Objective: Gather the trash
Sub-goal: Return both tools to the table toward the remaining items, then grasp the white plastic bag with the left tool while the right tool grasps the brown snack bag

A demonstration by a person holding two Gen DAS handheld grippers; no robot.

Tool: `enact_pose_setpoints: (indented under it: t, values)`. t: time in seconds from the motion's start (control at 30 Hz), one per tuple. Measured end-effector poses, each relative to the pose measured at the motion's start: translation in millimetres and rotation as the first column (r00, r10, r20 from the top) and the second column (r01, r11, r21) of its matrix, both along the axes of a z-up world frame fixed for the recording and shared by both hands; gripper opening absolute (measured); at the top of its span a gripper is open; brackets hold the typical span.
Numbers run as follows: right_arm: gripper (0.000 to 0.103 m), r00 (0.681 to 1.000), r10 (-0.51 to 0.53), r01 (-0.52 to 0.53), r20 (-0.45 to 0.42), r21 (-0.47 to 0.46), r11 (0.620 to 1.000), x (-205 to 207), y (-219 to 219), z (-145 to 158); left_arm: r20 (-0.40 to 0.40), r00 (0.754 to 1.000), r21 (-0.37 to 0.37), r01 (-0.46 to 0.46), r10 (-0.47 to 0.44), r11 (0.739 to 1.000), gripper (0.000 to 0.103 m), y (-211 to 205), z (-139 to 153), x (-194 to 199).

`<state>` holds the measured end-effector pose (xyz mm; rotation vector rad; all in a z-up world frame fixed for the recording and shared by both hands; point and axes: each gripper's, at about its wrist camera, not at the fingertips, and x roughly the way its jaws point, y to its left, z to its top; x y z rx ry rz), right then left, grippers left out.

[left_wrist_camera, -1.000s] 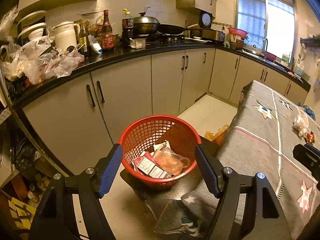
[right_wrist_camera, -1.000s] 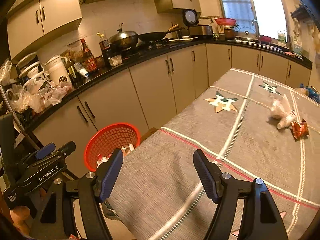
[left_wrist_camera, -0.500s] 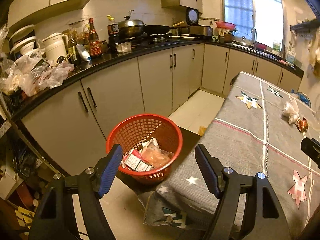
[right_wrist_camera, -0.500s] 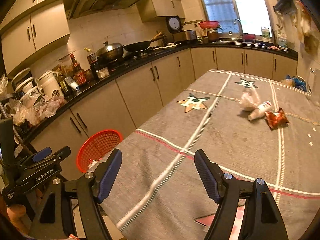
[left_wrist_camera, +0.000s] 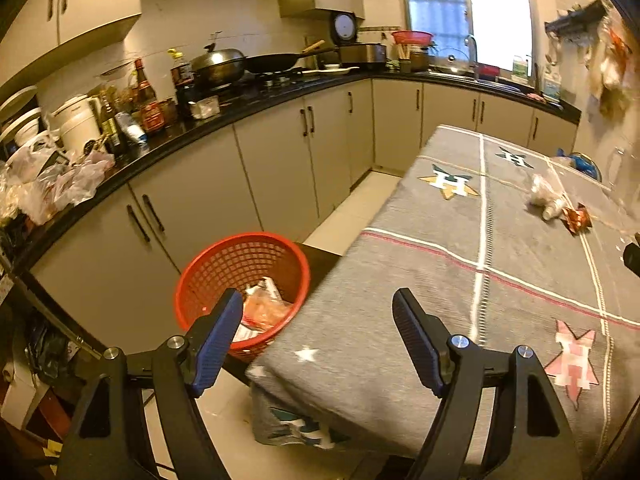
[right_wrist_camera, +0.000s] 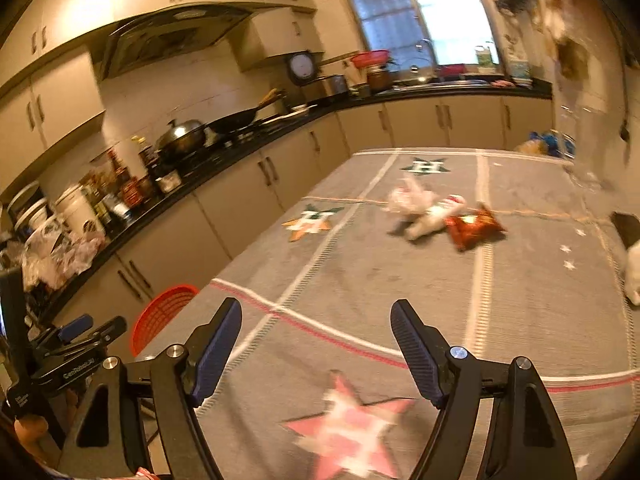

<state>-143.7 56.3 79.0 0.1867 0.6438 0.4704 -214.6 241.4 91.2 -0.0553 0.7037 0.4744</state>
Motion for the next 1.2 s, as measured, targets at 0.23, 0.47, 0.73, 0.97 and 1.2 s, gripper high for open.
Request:
enact_pose_setpoints:
  t: [0.23, 0.47, 0.73, 0.97, 1.2]
  values:
    - [0.081, 0.988, -0.14, 0.141, -0.061, 0.014, 0.99, 20.6, -75.5, -8.4, -0.041, 0.997, -0.004, 0.067, -0.067, 0.998, 0.076, -28.5, -10.7, 25.6]
    - [0.081, 0.965, -0.225, 0.228, -0.132, 0.006, 0.974, 53.6, -124.4, -16.3, -0.065, 0.987, -0.008, 0.145, -0.146, 0.989, 0.076, -54.8, -17.6, 45.8]
    - [0.081, 0.947, -0.225, 0.238, -0.23, 0.026, 0.971, 113.1, -120.2, -30.7, -0.049, 0.969, -0.137, 0.235, -0.244, 0.962, 0.076, -66.0, -7.2, 80.8]
    - [0.08, 0.909, -0.246, 0.269, -0.336, 0.023, 0.963, 176.8, -95.2, -58.0, -0.021, 0.944, -0.164, 0.323, -0.33, 0.932, 0.076, -82.7, 7.6, 113.4]
    - [0.08, 0.899, -0.289, 0.316, -0.328, 0.032, 0.948, 207.1, -81.2, -64.9, 0.03, 0.923, -0.19, 0.382, -0.384, 0.904, 0.076, -94.9, 21.0, 169.7]
